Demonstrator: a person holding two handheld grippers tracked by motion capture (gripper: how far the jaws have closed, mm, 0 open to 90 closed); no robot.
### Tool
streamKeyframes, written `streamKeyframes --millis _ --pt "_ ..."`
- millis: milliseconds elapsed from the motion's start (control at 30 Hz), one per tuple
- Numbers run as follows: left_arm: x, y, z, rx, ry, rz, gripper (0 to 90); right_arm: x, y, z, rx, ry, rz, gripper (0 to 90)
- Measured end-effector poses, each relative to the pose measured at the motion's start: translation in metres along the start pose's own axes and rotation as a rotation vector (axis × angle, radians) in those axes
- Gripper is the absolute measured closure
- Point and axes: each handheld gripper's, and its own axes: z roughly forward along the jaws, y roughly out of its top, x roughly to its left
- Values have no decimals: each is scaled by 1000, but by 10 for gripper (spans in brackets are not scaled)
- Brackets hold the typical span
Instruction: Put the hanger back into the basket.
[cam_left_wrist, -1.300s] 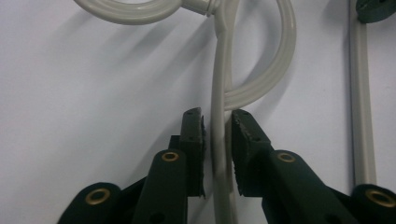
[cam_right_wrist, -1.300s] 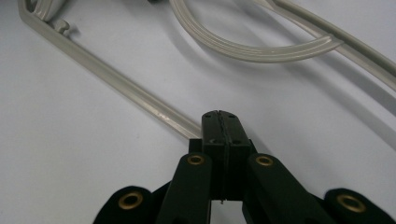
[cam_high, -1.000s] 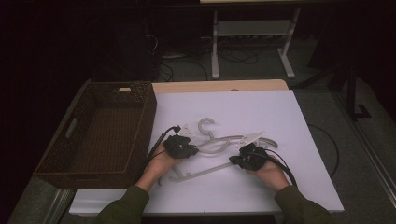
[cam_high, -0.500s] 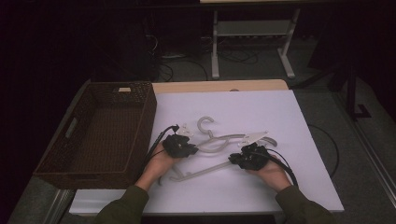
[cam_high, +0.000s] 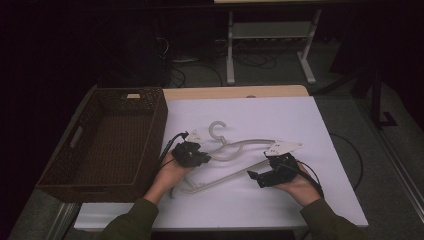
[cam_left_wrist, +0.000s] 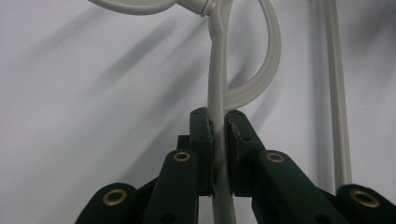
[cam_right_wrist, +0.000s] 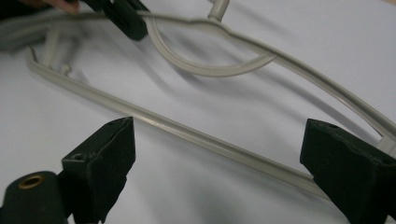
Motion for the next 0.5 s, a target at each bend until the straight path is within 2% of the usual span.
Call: streamKeyframes --millis 67,100,233,300,367,500 --pt "-1 1 -2 -4 -5 -9 830 -2 -3 -10 -49 13 20 100" --pt "0 2 -3 -4 -1 8 830 -2 -3 -10 -49 13 20 100" --pt "-2 5 -9 -20 2 -31 830 -4 -9 -20 -105 7 34 97" --pt "-4 6 -11 -20 -1 -43 830 -5 -13 -24 -114 7 38 92" --pt "-5 7 -13 -15 2 -48 830 -6 -17 -28 -131 -9 31 77" --pt "-6 13 -18 -10 18 -59 830 -8 -23 -40 -191 -16 46 64"
